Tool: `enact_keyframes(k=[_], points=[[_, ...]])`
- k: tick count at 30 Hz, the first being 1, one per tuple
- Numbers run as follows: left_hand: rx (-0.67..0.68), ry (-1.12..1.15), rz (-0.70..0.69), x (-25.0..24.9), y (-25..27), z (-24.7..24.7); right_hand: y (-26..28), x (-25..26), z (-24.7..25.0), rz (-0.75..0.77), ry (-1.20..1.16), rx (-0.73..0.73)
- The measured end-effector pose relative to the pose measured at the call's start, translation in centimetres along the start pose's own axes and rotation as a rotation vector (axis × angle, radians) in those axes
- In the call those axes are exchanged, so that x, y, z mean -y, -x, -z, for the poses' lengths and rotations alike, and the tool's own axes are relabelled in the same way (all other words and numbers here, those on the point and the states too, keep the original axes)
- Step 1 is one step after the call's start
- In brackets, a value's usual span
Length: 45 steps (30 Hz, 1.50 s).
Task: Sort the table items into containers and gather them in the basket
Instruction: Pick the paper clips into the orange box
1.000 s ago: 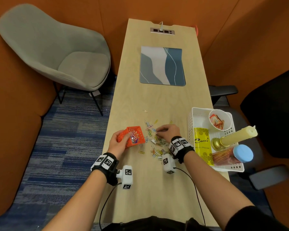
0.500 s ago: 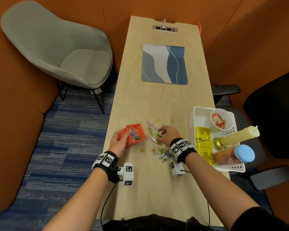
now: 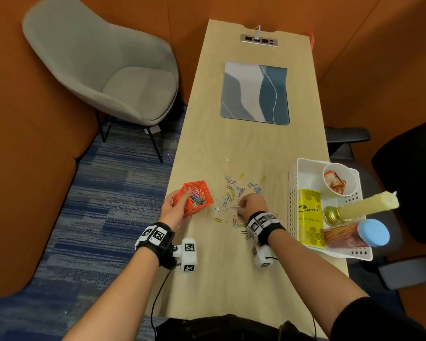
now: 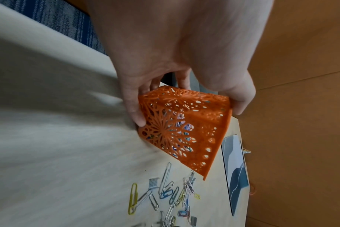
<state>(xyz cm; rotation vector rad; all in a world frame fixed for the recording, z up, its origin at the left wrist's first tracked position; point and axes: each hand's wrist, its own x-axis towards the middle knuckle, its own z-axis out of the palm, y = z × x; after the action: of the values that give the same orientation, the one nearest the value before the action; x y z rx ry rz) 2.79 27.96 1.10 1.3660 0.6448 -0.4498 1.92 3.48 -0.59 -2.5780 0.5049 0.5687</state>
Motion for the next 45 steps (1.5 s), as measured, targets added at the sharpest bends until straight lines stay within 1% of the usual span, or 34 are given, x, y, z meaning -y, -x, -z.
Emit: enact_keyframes(k=[2, 3, 4, 6, 8, 11, 13, 15, 17, 19, 20, 21, 22, 24, 25, 27, 28, 29, 31, 33, 36, 38, 39, 41, 45], points=[[0.015, -0.014, -0.012, 0.0, 0.2, -0.6, 0.6, -0.9, 1.0, -0.179, -0.422, 0.045], [0.025, -0.019, -0.013, -0.1, 0.2, -0.9, 1.1, -1.2, 1.7, -0.236, -0.637, 0.072], [0.038, -0.018, -0.011, -0.1, 0.2, -1.2, 1.6, -1.3, 2.5, -0.256, -0.819, 0.093], [0.072, -0.023, -0.003, -0.3, 0.5, -2.0, 2.2, -0.8, 4.1, -0.211, -1.032, 0.122], [0.099, -0.048, -0.006, -0.2, 0.6, -2.8, 2.7, 0.6, 5.7, -0.103, -1.06, 0.169], [0.122, -0.074, -0.021, -0.2, 0.9, -3.9, 3.3, 3.3, 6.7, 0.04, -0.99, 0.262], [0.133, -0.077, -0.001, -0.3, 0.9, -4.3, 3.3, 4.8, 6.9, 0.09, -0.968, 0.273], [0.133, -0.06, 0.023, -0.6, 0.7, -4.1, 2.7, 5.5, 6.8, 0.09, -0.986, 0.21], [0.101, -0.051, 0.025, -0.9, 0.4, -3.4, 1.8, 5.2, 6.3, 0.04, -0.999, 0.092], [0.074, -0.015, 0.033, -1.3, 0.2, -2.4, 1.0, 4.5, 4.9, 0.006, -0.914, -0.03], [0.061, -0.005, 0.034, -1.4, 0.1, -1.8, 0.7, 4.0, 4.0, 0.023, -0.774, -0.071], [0.046, 0.001, 0.033, -1.6, 0.1, -1.2, 0.4, 3.5, 2.9, 0.075, -0.583, -0.075], [0.031, 0.008, 0.033, -1.6, -0.1, -0.6, 0.4, 3.3, 1.7, 0.148, -0.367, -0.033], [-0.005, 0.021, 0.031, -1.6, -0.3, 0.5, 0.7, 3.1, -0.7, 0.328, -0.034, 0.104], [-0.021, 0.026, 0.029, -1.6, -0.3, 0.9, 0.8, 3.1, -1.8, 0.406, 0.113, 0.14], [-0.046, 0.031, 0.022, -1.4, -0.4, 1.7, 1.3, 3.3, -3.5, 0.534, 0.384, 0.15], [-0.054, 0.034, 0.018, -1.3, -0.4, 1.9, 1.5, 3.3, -4.1, 0.575, 0.464, 0.141], [-0.058, 0.038, 0.016, -1.2, -0.4, 2.2, 1.8, 3.3, -4.5, 0.604, 0.479, 0.12], [-0.055, 0.048, 0.016, -1.1, -0.4, 2.4, 2.3, 2.7, -4.9, 0.68, 0.449, 0.054], [-0.047, 0.046, 0.014, -1.2, -0.3, 2.3, 2.3, 1.4, -5.2, 0.754, 0.474, -0.017], [-0.027, 0.039, 0.011, -1.0, -0.1, 1.7, 2.3, 0.5, -4.3, 0.709, 0.557, -0.021], [-0.014, 0.033, 0.009, -0.8, 0.2, 1.1, 1.9, 0.8, -3.2, 0.642, 0.548, 0.014], [-0.005, 0.029, 0.012, -0.7, 0.3, 0.7, 1.4, 0.7, -2.8, 0.618, 0.514, 0.008], [0.018, 0.012, 0.019, -0.6, 0.4, 0.1, 0.8, 0.7, -1.7, 0.495, 0.336, 0.006], [0.06, -0.029, 0.019, -0.4, 0.6, -1.5, 0.5, 0.0, 0.8, 0.085, -0.282, -0.06]])
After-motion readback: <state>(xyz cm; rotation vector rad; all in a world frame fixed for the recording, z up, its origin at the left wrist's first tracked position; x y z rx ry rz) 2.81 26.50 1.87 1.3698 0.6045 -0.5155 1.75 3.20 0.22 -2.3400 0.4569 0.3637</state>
